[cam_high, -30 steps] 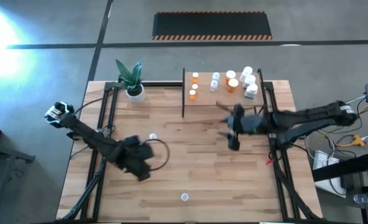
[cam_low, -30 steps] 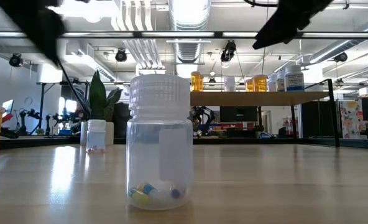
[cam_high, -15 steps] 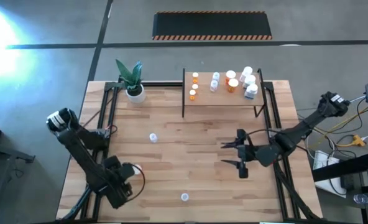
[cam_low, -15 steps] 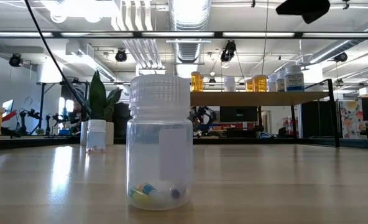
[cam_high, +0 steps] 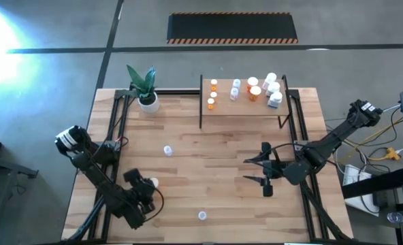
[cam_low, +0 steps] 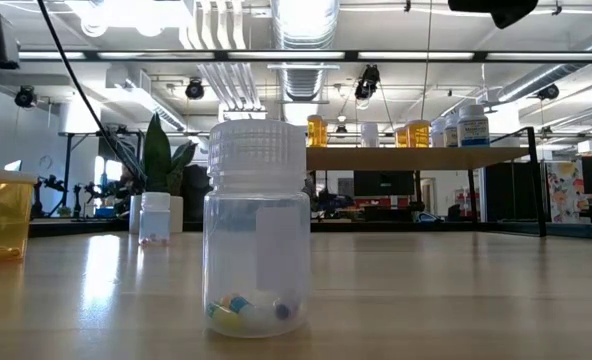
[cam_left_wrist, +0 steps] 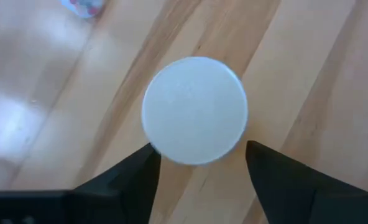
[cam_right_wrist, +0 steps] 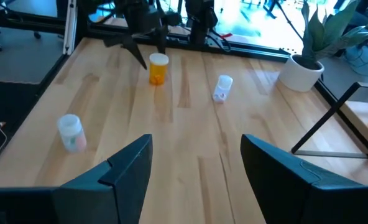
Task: Pick and place medicine bottles onto shelf by color
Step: Put the big orange pill bottle on the shelf aligned with the other big orange pill bottles
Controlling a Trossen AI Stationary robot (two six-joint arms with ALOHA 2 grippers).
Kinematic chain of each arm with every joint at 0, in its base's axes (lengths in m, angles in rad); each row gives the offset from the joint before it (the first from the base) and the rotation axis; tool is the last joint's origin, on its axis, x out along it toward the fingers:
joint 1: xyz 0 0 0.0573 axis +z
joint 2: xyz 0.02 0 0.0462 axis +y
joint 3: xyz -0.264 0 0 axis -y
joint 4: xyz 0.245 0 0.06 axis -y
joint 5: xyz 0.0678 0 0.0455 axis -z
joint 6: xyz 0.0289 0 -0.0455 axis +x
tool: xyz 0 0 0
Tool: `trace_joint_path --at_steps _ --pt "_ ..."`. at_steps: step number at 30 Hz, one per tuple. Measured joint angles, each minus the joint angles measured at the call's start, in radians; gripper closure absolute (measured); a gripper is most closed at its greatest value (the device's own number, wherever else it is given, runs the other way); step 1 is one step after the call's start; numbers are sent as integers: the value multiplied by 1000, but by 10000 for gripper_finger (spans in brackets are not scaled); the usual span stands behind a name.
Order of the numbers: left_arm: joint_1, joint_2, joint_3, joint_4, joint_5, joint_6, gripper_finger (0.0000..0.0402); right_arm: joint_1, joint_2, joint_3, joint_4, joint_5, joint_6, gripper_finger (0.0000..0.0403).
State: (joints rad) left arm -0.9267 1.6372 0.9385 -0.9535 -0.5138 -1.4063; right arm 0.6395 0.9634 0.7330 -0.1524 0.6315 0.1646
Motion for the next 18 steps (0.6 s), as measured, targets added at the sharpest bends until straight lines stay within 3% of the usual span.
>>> trace_joint_path --at_steps 7,18 --pt "6 -1 -13 55 -122 8 217 0 1 0 5 -1 0 168" --pt "16 0 -56 173 -294 9 218 0 1 0 2 -3 1 168"
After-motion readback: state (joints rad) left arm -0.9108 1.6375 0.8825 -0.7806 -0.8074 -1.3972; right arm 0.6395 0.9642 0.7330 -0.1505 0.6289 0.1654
